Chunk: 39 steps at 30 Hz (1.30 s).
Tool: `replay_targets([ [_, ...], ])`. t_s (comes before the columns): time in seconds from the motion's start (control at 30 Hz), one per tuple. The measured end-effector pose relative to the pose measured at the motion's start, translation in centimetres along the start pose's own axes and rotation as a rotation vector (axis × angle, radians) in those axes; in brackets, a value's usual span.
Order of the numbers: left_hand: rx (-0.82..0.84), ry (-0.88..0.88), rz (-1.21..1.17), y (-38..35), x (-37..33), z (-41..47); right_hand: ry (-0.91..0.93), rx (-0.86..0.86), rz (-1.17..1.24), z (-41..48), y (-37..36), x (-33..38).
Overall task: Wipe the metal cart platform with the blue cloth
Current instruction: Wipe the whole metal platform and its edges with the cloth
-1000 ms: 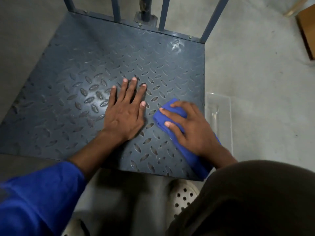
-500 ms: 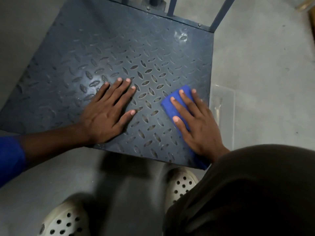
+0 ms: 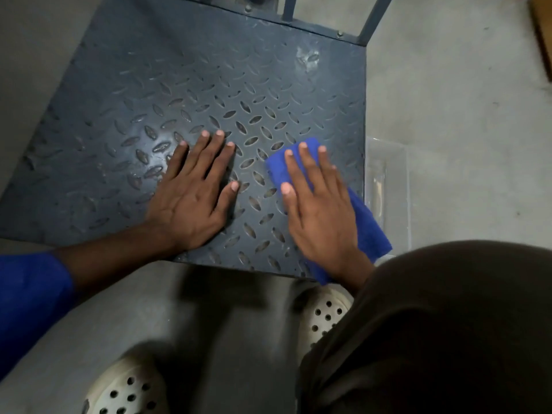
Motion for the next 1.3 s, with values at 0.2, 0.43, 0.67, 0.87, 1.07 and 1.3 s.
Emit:
replay_targets([
  [0.2,-0.015,-0.134,0.028,-0.2,1.0,-0.2,0.533,0.145,0.149,0.6,1.8,0.2],
  [0.43,-0.016,-0.205,0.033,-0.1,1.2,-1.7,0.463,0.2,-0.017,-1.5,0.6,0.2],
  [0.67,0.021,-0.271,0.014,0.2,2.3,-1.8,0.369,0.18,-0.107,-6.3,0.6,-0.9],
  [0.87,-0.067,-0.198,0.034,0.3,1.1,-2.2,0.042,-0.011,-0.037,1.0,2.0,-6.1],
  [1.07,-0.026,-0.155,0.013,0.3,1.9,-2.4,0.322,0.136,-0.088,-1.8,-0.1,2.3],
  [1.3,-0.012,0.009,0.036,0.6,3.7,-2.9,0.385,0.14,-0.086,0.2,-0.2,1.1],
])
Point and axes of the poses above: each hand's wrist, its own z-axis towards the middle knuckle, its own y-axis out of the back of the hand, x = y × z, the point moved 8 cm from there along z, towards the middle knuckle, and after that the axes turned 5 degrees about z, right-handed, at the moved point
